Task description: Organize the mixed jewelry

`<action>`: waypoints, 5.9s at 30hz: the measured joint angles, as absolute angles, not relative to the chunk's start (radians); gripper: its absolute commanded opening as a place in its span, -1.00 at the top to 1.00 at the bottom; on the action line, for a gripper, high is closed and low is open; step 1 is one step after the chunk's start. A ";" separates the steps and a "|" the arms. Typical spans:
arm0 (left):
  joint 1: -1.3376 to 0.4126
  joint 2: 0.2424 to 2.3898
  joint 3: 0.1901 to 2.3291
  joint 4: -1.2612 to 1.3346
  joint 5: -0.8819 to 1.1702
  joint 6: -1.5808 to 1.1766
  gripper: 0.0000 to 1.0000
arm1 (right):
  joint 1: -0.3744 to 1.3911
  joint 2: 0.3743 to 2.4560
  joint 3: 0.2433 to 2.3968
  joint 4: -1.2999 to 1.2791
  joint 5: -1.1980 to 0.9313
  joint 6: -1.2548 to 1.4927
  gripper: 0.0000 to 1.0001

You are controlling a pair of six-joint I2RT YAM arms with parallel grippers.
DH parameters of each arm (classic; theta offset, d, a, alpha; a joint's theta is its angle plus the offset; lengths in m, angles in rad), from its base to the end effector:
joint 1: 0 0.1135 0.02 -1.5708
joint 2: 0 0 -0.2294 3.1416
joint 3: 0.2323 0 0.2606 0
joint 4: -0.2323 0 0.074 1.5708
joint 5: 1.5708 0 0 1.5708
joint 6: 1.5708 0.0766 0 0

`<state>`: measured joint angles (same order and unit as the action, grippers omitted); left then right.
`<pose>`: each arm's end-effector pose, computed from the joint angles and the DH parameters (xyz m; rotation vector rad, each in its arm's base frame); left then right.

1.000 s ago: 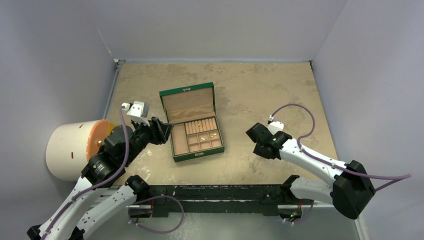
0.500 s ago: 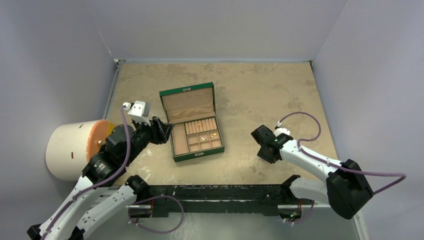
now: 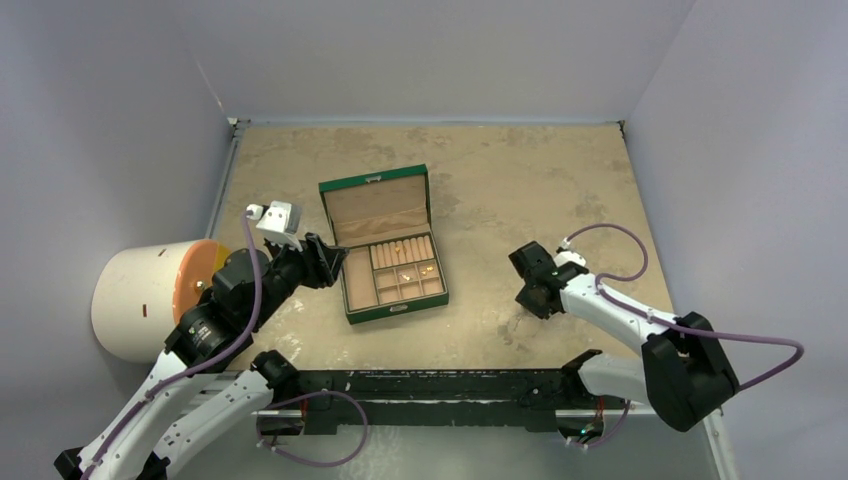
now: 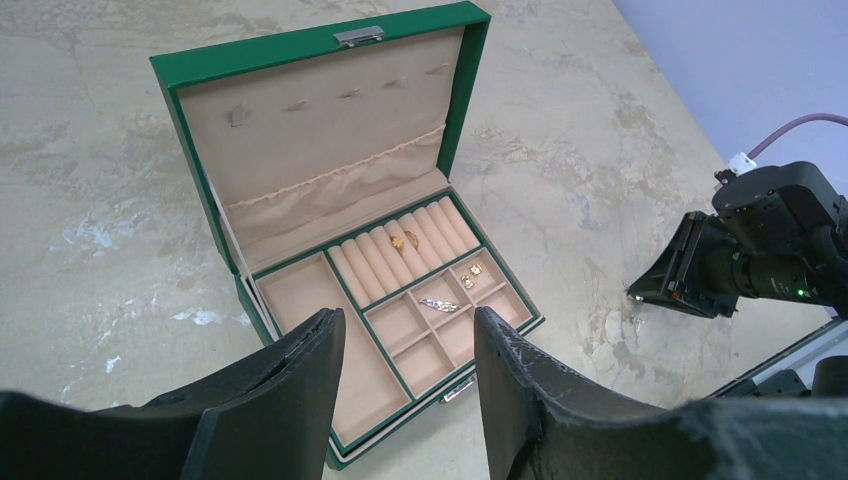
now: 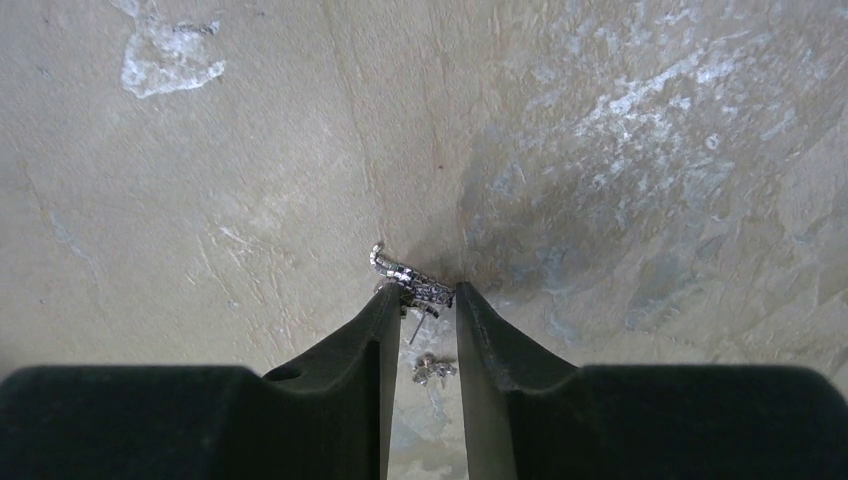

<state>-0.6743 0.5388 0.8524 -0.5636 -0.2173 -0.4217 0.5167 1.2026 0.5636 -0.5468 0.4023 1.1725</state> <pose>0.1587 -0.1057 0.3297 0.0774 1.8515 -0.5753 0.2157 0.0881 0.0905 0.9317 2.4192 0.0268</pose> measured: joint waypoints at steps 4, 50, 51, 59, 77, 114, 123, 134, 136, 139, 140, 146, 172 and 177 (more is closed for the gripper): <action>-0.674 0.540 0.852 -0.564 -0.217 -0.422 0.01 | 0.495 1.212 0.564 -0.516 0.398 1.166 0.48; -0.673 0.537 0.852 -0.564 -0.217 -0.408 0.01 | 0.470 1.046 0.568 -0.167 0.018 0.719 0.80; -0.673 0.536 0.852 -0.564 -0.217 -0.408 0.00 | 0.470 1.046 0.572 -0.159 -0.002 0.706 0.80; -0.667 0.526 0.852 -0.564 -0.217 -0.404 0.01 | 0.488 1.049 0.649 -0.107 -0.151 0.622 0.79; -0.667 0.512 0.852 -0.564 -0.216 -0.403 0.01 | 0.767 1.367 0.909 0.034 -0.212 0.568 0.77; -0.662 0.513 0.852 -0.564 -0.217 -0.403 0.01 | 0.812 1.619 0.909 0.173 -0.188 0.661 0.56; -0.661 0.513 0.852 -0.564 -0.216 -0.403 0.01 | 0.812 1.611 0.891 0.143 -0.154 0.666 0.43; -0.661 0.513 0.852 -0.564 -0.216 -0.403 0.01 | 0.812 1.409 0.871 0.002 -0.046 0.667 0.39; -0.661 0.513 0.852 -0.564 -0.217 -0.403 0.01 | 0.812 1.355 0.859 -0.040 -0.004 0.669 0.39; -0.661 0.513 0.852 -0.564 -0.217 -0.403 0.01 | 0.812 1.288 0.842 -0.121 0.074 0.672 0.39; -0.661 0.513 0.852 -0.564 -0.216 -0.403 0.01 | 0.812 1.269 0.836 -0.151 0.103 0.674 0.39; -0.661 0.519 0.852 -0.564 -0.217 -0.403 0.01 | 0.791 1.201 0.807 -0.332 0.257 0.718 0.39; -0.661 0.542 0.852 -0.564 -0.216 -0.403 0.01 | 0.731 1.107 0.600 -0.703 0.407 1.193 0.35; -0.661 0.542 0.852 -0.564 -0.216 -0.403 0.01 | 0.719 1.153 0.589 -0.690 0.407 1.217 0.42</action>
<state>-0.6613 0.5415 0.8524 -0.5640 -0.2161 -0.4026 0.7189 1.1526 0.5888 -0.6895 0.4072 1.2171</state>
